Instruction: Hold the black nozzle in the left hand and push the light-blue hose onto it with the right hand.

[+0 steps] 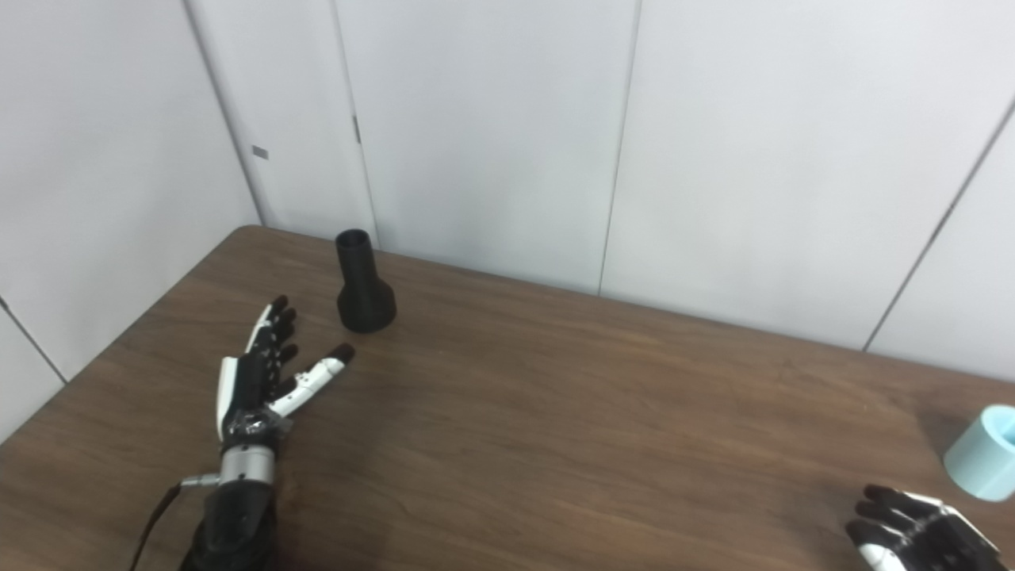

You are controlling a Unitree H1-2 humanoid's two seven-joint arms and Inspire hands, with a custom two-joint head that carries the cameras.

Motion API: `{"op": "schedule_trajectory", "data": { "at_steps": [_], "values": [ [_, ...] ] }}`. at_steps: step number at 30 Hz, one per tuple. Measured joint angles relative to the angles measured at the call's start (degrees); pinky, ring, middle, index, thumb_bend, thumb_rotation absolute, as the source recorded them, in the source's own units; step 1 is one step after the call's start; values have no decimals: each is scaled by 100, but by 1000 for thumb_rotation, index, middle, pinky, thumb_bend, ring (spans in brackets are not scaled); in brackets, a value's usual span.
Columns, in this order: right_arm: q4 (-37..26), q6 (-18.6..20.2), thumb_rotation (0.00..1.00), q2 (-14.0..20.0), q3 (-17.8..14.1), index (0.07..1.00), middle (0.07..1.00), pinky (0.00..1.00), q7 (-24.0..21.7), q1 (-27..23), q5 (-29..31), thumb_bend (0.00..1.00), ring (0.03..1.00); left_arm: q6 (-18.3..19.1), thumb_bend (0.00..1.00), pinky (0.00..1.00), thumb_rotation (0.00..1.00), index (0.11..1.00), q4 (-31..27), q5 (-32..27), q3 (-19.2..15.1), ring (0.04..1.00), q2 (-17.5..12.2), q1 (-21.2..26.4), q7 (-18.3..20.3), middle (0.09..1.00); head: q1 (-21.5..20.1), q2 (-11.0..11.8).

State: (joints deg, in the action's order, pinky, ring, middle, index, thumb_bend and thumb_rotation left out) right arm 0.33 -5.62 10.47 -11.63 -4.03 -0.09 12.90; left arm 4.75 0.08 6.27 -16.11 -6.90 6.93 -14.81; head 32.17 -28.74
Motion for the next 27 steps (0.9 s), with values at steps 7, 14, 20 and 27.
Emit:
{"op": "schedule_trajectory", "data": {
  "at_steps": [7,14,20,27],
  "values": [
    [439,-371,155,107,-156,492,598,459,-149,-319,183,486,571,170,1000,876,381,981,430,181,128,953,-146,415,-71,957,501,88],
    [643,-462,155,203,-180,492,583,447,-262,-435,238,487,557,353,1000,871,388,970,556,427,312,949,-231,560,-104,943,589,141],
    [659,-470,155,202,-196,491,577,436,-270,-448,266,486,551,455,1000,885,401,954,755,589,405,935,-393,690,-105,930,571,167],
    [709,-645,157,206,-192,491,583,437,-296,-457,266,487,556,413,1000,881,398,946,1147,617,358,934,-579,913,-142,935,493,220]
  ]
}}
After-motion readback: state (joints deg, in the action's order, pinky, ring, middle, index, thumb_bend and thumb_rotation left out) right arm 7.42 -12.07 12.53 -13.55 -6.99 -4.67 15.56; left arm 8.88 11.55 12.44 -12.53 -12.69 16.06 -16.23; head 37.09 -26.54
